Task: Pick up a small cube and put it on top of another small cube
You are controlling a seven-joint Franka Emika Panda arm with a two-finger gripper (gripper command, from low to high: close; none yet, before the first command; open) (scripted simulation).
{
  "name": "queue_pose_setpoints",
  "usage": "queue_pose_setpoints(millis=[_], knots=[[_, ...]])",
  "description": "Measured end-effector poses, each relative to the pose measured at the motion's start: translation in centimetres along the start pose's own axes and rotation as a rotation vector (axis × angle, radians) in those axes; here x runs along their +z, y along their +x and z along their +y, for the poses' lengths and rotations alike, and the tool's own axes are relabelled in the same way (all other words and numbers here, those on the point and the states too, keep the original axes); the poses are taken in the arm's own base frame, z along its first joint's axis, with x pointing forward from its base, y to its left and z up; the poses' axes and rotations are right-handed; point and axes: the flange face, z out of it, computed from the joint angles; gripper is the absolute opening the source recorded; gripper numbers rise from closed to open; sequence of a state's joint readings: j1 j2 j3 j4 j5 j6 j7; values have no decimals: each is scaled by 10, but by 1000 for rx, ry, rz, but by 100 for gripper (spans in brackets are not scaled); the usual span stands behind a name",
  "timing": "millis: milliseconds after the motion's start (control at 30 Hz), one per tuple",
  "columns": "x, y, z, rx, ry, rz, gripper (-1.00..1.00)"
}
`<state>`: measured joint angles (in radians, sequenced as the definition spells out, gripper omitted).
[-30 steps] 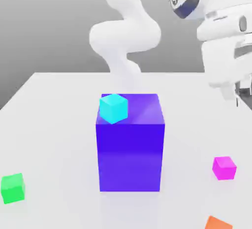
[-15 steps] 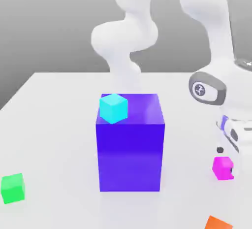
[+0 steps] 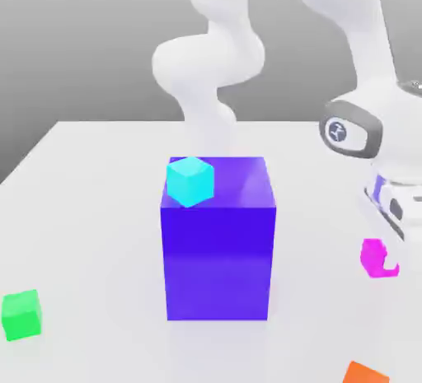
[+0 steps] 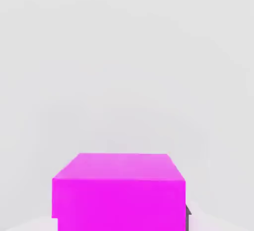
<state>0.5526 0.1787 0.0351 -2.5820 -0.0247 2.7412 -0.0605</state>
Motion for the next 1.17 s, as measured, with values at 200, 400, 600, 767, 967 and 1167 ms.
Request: queue_pose_setpoints(millis=[200, 400, 600, 767, 967, 1167], knots=[[-12, -21, 167, 486, 5, -16, -100], [-24, -97, 297, 903, 11, -17, -100], [-36, -216, 393, 1322, 16, -6, -100], [-1, -313, 441, 1621, 18, 14, -100], [20, -320, 443, 1641, 19, 13, 100], [-15, -321, 445, 1645, 16, 17, 100]])
